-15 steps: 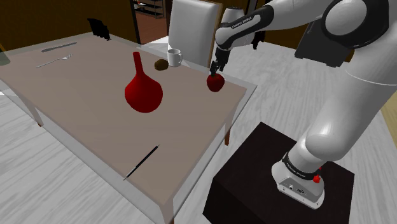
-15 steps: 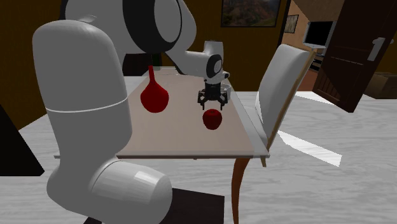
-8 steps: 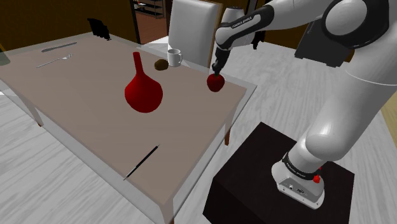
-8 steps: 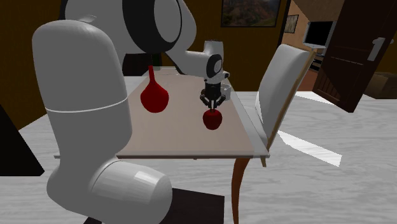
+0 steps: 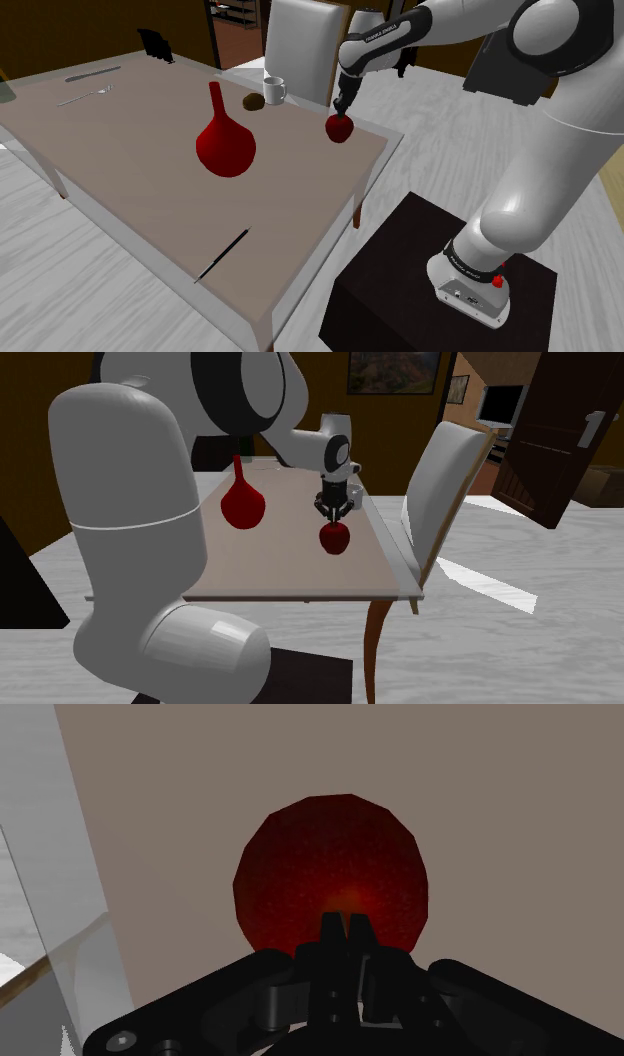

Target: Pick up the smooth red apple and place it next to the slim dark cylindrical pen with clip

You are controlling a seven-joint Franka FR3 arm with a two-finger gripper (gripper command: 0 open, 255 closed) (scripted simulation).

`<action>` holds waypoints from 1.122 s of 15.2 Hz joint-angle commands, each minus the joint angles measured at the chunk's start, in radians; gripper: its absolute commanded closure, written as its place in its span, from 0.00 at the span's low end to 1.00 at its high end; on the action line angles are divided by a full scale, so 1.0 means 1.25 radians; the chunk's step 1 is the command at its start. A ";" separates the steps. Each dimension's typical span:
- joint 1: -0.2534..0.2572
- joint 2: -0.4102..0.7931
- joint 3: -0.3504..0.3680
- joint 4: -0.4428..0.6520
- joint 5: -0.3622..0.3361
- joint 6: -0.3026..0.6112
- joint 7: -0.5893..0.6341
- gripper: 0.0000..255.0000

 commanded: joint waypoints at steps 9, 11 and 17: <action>0.001 -0.040 -0.001 0.060 -0.013 -0.099 0.010 1.00; 0.002 -0.046 -0.001 0.075 -0.015 -0.120 0.011 1.00; 0.002 -0.061 -0.001 0.122 -0.019 -0.182 0.015 1.00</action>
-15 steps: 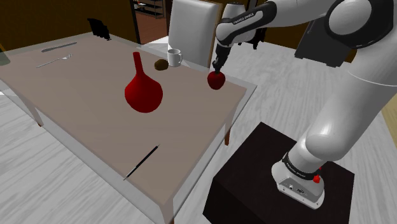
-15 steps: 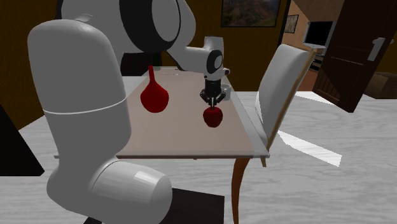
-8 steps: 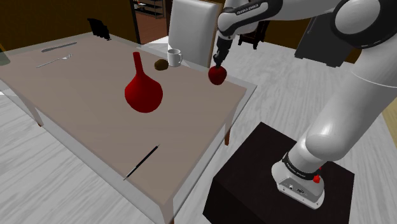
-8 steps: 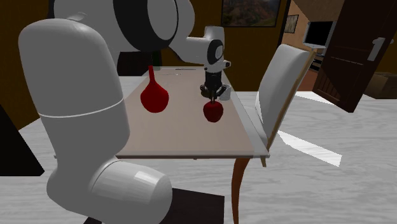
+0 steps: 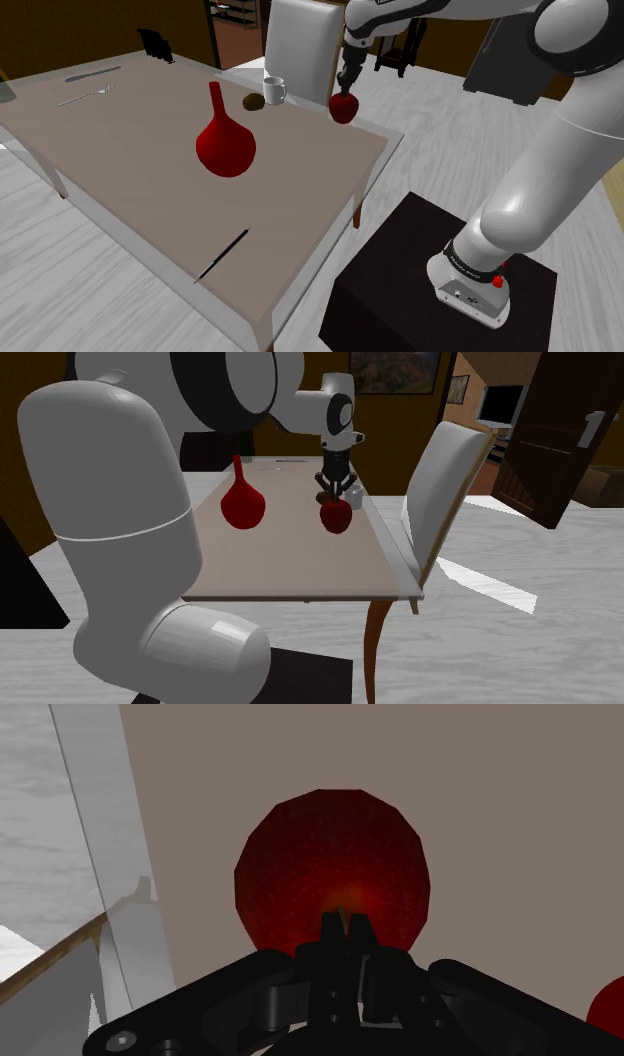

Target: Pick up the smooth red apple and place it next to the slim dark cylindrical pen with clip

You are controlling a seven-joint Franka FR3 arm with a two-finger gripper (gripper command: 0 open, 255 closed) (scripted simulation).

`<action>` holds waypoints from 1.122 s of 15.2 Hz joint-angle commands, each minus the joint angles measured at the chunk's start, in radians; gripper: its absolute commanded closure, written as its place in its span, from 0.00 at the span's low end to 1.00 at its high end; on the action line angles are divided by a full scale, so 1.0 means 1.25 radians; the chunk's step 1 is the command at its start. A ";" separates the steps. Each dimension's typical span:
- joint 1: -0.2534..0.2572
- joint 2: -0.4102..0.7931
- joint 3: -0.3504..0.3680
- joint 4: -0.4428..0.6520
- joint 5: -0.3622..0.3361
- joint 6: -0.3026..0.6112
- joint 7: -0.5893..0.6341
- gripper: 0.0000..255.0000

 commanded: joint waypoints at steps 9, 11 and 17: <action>0.001 -0.015 0.001 0.090 -0.005 -0.104 0.005 1.00; 0.001 -0.015 0.001 0.111 -0.005 -0.126 0.006 1.00; 0.001 -0.013 0.000 0.169 -0.005 -0.181 0.007 1.00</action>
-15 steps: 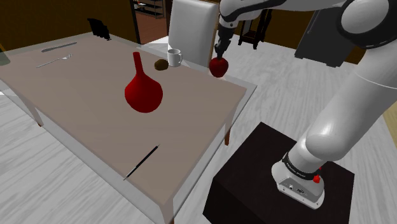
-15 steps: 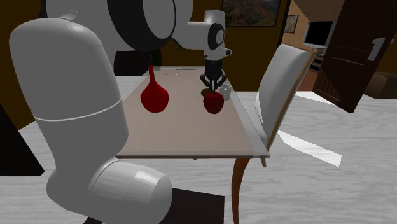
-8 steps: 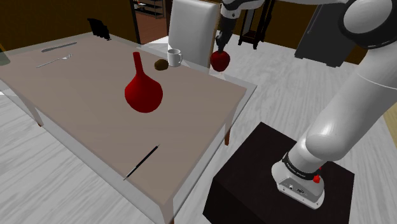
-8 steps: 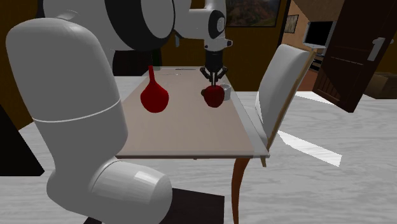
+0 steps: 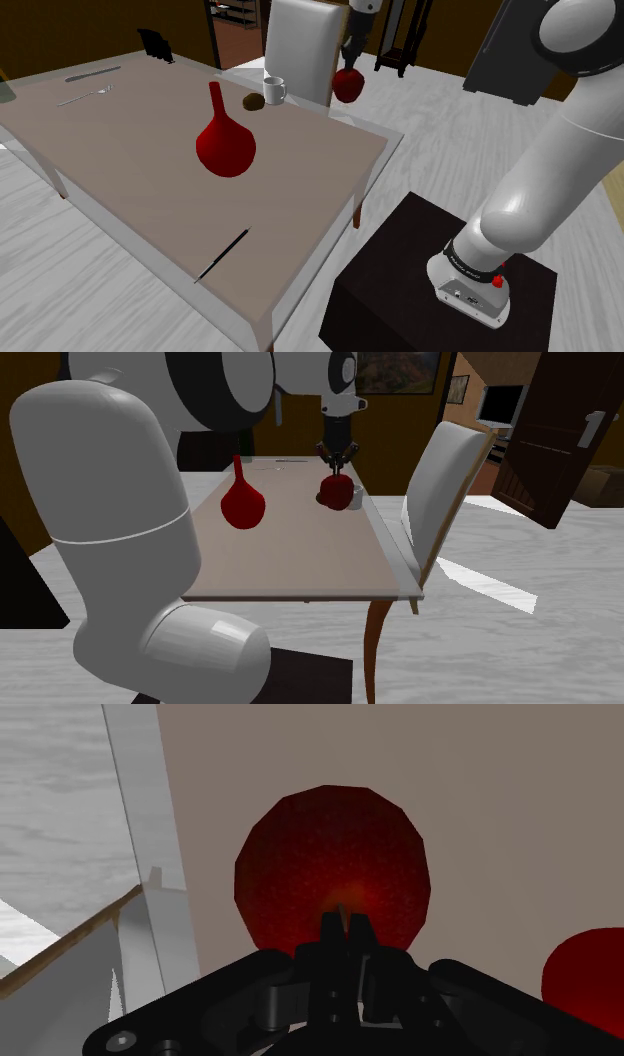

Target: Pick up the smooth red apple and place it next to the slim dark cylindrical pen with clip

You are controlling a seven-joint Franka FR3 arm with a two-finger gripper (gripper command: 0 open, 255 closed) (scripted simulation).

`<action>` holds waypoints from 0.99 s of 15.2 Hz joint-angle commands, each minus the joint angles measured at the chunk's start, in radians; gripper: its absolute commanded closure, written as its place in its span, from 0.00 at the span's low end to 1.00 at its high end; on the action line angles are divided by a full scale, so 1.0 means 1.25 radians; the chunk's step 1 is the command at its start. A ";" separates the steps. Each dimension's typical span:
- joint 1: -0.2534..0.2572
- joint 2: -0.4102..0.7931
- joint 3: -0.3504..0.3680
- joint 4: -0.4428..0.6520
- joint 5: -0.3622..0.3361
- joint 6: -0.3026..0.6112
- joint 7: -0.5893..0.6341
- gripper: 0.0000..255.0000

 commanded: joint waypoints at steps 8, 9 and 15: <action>0.075 -0.034 0.075 -0.070 -0.023 0.037 0.155 1.00; 0.084 -0.035 0.085 -0.075 -0.026 0.041 0.174 1.00; 0.138 -0.022 0.141 -0.086 -0.037 0.064 0.288 1.00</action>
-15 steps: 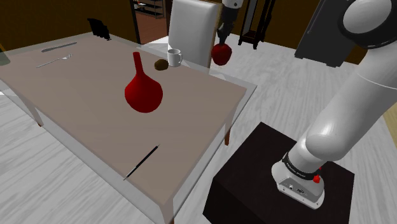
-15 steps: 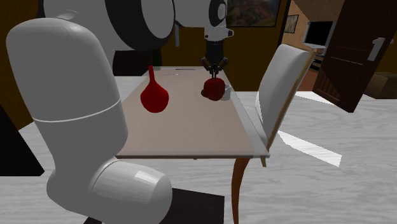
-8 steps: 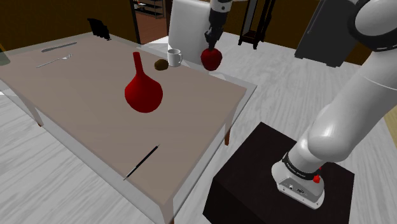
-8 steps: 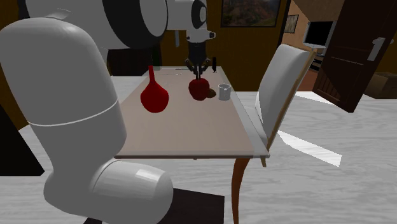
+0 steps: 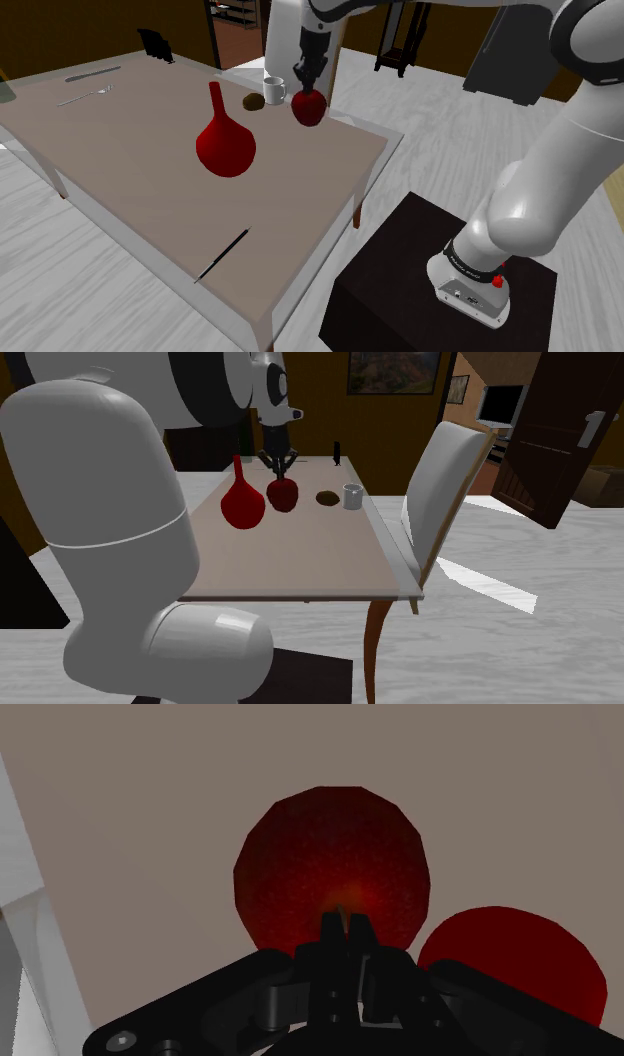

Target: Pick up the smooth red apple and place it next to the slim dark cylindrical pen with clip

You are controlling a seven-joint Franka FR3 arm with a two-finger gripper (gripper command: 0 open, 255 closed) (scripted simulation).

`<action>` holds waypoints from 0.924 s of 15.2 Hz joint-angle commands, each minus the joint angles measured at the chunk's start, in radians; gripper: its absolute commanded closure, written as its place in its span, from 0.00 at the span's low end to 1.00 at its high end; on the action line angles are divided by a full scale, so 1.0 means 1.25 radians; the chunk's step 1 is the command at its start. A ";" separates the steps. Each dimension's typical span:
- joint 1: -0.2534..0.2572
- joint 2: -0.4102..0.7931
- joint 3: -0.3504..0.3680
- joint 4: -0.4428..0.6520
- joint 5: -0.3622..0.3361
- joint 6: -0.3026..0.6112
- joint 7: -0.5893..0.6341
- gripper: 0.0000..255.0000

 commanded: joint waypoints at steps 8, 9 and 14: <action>0.081 0.056 0.078 0.032 -0.023 0.020 0.168 1.00; 0.091 0.067 0.086 0.041 -0.026 0.020 0.186 1.00; 0.140 0.133 0.122 0.104 -0.046 0.017 0.276 1.00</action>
